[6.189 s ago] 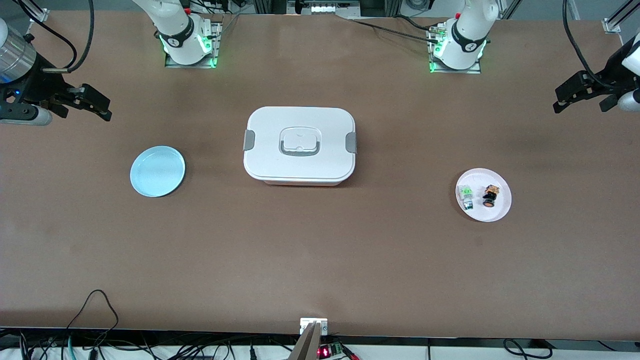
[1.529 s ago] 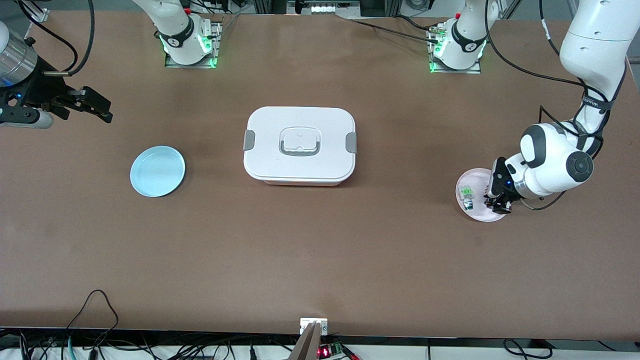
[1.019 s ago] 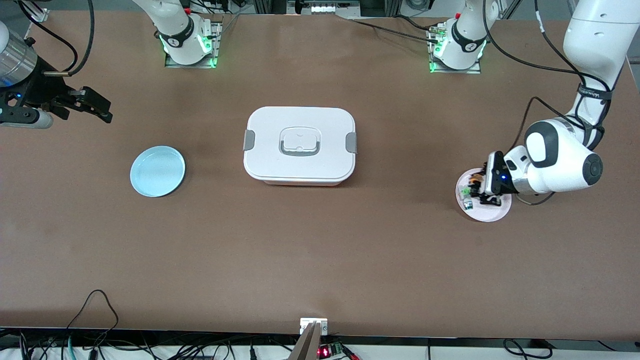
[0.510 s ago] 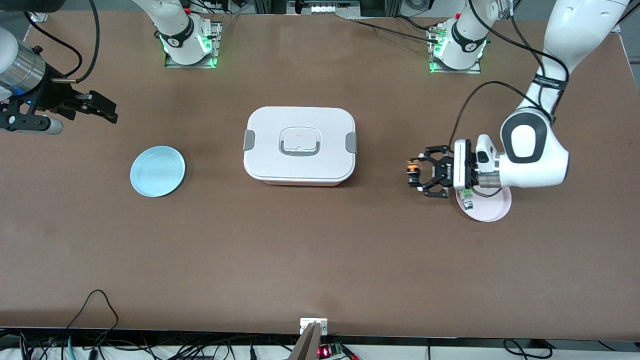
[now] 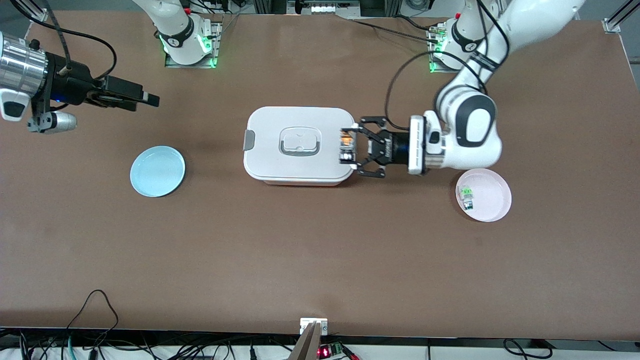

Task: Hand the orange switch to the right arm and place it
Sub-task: 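Carry the switch above the box while the right gripper reaches it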

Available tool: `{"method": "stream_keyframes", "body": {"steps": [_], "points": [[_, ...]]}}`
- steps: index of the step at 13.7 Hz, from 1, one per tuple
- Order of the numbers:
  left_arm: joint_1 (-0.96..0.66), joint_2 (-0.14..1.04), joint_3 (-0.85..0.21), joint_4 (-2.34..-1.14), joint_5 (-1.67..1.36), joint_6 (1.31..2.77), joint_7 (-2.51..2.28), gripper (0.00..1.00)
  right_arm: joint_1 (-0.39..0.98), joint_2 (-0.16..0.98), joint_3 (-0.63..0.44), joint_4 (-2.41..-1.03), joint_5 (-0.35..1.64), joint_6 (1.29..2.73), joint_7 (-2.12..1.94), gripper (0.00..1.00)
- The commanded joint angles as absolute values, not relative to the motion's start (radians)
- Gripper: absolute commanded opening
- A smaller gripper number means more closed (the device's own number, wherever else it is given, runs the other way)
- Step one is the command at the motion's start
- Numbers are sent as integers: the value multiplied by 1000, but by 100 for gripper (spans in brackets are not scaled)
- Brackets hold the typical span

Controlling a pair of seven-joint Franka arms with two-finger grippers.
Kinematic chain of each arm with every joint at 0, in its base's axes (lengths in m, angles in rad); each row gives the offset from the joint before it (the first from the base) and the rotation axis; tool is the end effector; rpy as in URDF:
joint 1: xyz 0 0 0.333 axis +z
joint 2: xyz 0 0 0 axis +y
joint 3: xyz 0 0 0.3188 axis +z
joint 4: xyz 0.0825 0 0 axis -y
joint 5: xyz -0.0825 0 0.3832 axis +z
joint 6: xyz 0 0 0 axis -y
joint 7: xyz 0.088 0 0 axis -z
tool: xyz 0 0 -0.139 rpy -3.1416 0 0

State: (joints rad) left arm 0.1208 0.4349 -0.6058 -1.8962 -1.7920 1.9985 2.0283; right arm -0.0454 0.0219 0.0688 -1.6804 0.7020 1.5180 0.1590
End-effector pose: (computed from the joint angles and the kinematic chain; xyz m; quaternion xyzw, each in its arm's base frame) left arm 0.5602 -0.3539 0.3692 0.5553 -0.3723 0.4301 0.6067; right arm 0.5433 0.1050 0.5625 -0.9317 0.0768 0.1174 0.3350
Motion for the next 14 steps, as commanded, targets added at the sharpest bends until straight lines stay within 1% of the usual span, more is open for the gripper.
{"method": "stream_keyframes", "body": {"steps": [1,2,4,7,9,11,14], "points": [[29,410,-603,-1864,-1946,2040,2039,0,-55,60,57,-1723,903,1522,155,100],[12,397,-621,-1849,-1975,2081,2039,0,-55,73,57,-1732,940,1526,156,100],[5,387,-673,-1835,-2047,2153,2030,0,-54,109,57,-1756,1078,1539,155,100],[-52,387,-678,-1818,-2095,2207,2028,0,-40,137,72,-1784,1205,1586,163,100],[-78,388,-678,-1787,-2092,2279,2028,0,-5,132,87,-1804,1271,1662,175,100],[-115,394,-678,-1758,-2100,2322,2025,0,15,132,132,-1812,1317,1725,190,100],[-138,399,-678,-1724,-2100,2373,2007,0,15,126,233,-1862,1402,1837,189,100]]}}
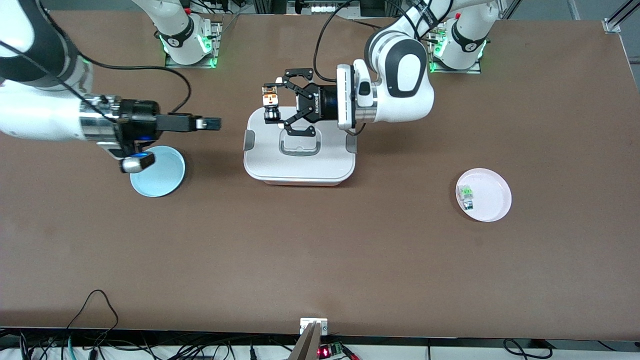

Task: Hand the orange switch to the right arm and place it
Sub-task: 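Carry the switch above the box while the right gripper reaches it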

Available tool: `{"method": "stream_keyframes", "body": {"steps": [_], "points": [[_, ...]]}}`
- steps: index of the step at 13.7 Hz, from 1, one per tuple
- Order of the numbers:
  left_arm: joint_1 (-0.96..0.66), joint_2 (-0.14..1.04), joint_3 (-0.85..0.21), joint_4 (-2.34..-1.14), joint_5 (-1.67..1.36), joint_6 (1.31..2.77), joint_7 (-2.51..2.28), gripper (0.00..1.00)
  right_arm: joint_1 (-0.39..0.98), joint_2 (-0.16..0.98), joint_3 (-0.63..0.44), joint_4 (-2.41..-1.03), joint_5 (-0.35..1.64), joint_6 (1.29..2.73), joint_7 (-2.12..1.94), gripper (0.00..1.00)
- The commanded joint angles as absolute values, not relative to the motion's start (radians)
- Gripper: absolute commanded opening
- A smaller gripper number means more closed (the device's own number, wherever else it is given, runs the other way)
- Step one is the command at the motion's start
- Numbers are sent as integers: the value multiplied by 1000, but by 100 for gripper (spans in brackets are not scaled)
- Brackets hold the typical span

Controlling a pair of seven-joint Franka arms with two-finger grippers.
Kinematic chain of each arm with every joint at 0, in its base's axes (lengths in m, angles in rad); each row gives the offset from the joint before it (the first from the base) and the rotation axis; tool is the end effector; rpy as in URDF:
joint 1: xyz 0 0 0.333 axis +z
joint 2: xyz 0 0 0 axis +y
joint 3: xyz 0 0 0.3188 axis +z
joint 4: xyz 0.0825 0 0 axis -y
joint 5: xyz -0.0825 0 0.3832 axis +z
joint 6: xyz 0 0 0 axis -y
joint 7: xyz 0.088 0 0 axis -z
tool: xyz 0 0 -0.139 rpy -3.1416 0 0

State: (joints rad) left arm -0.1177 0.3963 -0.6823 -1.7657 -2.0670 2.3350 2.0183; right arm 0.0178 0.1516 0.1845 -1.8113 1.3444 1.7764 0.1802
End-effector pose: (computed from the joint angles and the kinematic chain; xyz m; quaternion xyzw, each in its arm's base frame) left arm 0.5011 -0.4894 0.4400 0.5819 -0.3195 0.4415 0.6037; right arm 0.5765 0.2297 0.5019 -0.7726 0.1738 0.1876 0.5811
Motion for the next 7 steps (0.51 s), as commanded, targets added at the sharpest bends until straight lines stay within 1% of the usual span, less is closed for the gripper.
{"method": "stream_keyframes", "body": {"steps": [1,4,7], "points": [[-146,399,-678,-1720,-2100,2382,1996,0,15,126,254,-1874,1422,1853,189,100],[-150,400,-678,-1717,-2100,2395,1993,0,15,120,268,-1913,1436,1850,172,100],[-150,400,-678,-1717,-2100,2395,1993,0,15,78,272,-1950,1436,1839,178,100]]}}
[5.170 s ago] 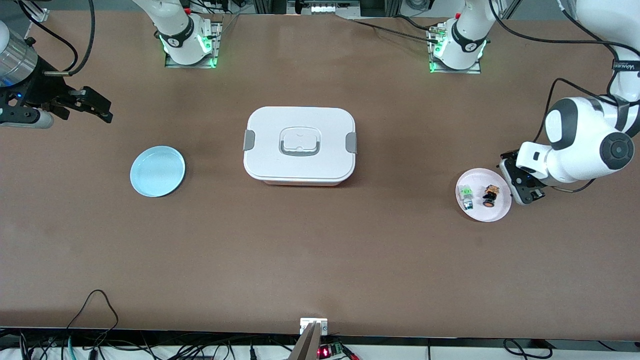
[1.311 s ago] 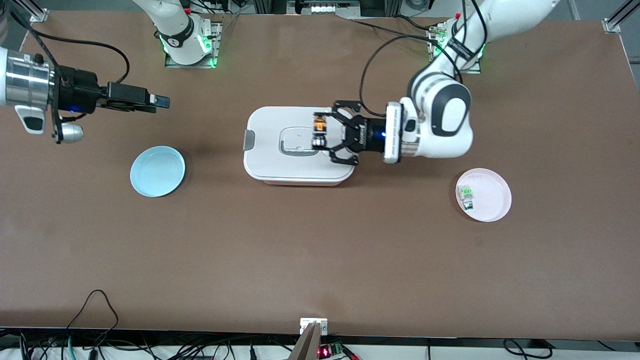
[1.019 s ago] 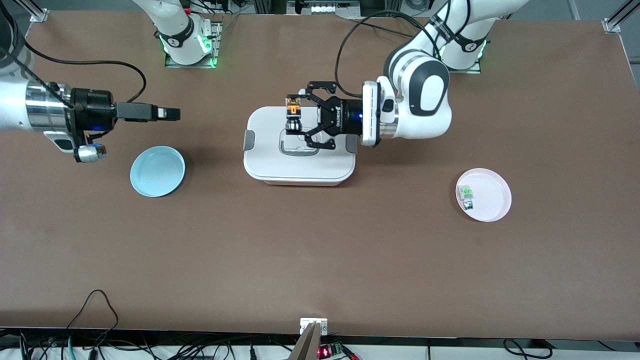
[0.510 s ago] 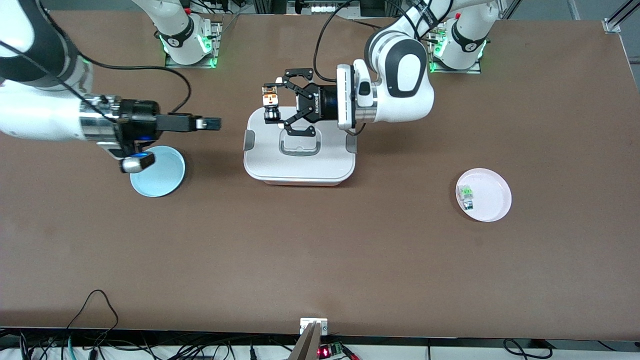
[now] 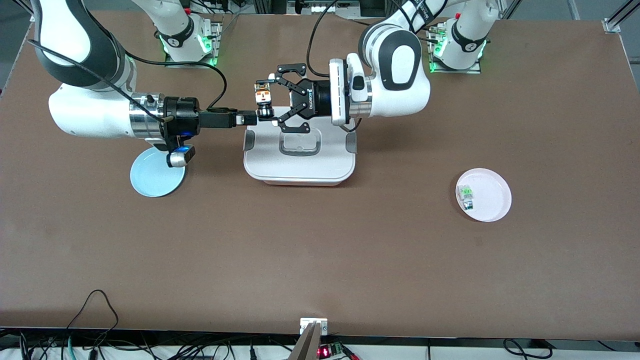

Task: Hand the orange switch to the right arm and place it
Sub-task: 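Carry the switch above the box while the right gripper reaches it, then grasp the switch with the right gripper and open the left gripper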

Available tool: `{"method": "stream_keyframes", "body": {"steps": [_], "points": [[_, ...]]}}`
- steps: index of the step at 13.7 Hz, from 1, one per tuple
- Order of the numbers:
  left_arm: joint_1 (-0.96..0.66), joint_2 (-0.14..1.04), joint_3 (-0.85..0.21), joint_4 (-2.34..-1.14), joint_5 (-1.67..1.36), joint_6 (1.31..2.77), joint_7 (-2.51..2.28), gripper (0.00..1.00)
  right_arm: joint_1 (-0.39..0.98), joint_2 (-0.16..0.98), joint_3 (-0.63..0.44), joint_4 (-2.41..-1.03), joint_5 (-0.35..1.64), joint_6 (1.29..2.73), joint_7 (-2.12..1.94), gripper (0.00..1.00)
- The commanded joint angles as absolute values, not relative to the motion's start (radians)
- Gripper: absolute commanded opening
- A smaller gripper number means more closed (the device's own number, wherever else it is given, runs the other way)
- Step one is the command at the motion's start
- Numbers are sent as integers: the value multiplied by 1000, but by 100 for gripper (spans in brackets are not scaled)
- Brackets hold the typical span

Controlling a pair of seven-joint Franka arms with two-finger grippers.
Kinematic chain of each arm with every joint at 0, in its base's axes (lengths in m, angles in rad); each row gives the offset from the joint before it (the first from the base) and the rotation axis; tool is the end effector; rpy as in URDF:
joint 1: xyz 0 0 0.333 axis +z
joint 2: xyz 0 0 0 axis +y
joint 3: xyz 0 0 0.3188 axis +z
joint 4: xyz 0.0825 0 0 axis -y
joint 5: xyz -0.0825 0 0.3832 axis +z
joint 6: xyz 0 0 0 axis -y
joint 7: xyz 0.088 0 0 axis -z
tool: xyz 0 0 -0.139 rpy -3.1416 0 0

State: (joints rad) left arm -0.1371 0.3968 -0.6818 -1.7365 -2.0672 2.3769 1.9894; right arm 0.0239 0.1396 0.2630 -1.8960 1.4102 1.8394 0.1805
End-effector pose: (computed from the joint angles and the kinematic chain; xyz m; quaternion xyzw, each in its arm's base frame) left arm 0.5013 -0.4961 0.4497 0.5897 -0.3130 0.4390 0.6013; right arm 0.5522 0.2700 0.4755 -0.7579 0.1905 0.2175 0.5848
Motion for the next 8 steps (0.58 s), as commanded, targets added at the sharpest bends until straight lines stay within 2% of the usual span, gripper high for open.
{"method": "stream_keyframes", "body": {"steps": [1,7,8], "points": [[-150,400,-678,-1717,-2099,2395,1993,0,15,62,278,-1957,1437,1836,182,100],[-150,400,-677,-1717,-2100,2395,1993,0,15,18,305,-1999,1470,1835,186,100],[-150,400,-678,-1717,-2100,2395,1993,0,15,18,313,-2000,1471,1836,184,95]]}}
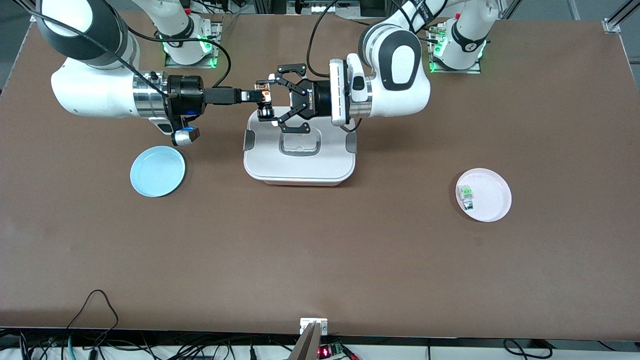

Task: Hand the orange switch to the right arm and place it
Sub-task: 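Grasp the switch with the right gripper and open the left gripper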

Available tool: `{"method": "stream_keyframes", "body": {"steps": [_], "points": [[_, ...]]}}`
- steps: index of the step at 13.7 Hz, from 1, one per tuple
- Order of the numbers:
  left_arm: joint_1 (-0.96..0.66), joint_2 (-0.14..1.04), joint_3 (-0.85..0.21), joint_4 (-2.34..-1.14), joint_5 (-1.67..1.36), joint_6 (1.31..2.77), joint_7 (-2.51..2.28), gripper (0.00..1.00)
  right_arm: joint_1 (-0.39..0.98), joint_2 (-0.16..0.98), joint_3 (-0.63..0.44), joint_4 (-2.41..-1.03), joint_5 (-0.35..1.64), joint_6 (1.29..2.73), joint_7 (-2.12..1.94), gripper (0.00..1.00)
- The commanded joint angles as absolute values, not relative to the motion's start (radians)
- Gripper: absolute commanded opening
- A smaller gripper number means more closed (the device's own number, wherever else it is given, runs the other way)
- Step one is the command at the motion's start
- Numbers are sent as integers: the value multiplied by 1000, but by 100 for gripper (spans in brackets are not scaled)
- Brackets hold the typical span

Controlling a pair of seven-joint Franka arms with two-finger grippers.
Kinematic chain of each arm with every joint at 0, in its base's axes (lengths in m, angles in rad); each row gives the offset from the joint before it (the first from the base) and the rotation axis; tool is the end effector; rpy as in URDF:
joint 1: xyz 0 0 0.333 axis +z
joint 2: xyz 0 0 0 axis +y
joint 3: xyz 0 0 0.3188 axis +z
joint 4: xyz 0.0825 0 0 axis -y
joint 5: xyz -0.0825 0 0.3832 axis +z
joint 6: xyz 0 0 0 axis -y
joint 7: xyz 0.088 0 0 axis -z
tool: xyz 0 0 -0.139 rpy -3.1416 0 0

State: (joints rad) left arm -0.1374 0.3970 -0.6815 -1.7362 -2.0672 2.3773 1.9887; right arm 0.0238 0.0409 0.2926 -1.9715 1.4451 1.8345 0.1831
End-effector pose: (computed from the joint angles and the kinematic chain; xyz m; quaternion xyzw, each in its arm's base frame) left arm 0.5014 -0.4961 0.4497 0.5900 -0.3127 0.4388 0.6013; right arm 0.5180 0.2836 0.4969 -0.7570 0.1775 0.2197 0.5892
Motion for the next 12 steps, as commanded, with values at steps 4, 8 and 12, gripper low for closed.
{"method": "stream_keyframes", "body": {"steps": [4,8,12], "points": [[-150,400,-678,-1717,-2100,2395,1993,0,15,20,314,-1996,1471,1835,183,50],[-150,400,-678,-1717,-2102,2395,1993,0,15,21,314,-1988,1471,1835,183,9],[-147,391,-678,-1717,-2106,2393,1886,61,14,21,313,-1987,1471,1833,184,7]]}}
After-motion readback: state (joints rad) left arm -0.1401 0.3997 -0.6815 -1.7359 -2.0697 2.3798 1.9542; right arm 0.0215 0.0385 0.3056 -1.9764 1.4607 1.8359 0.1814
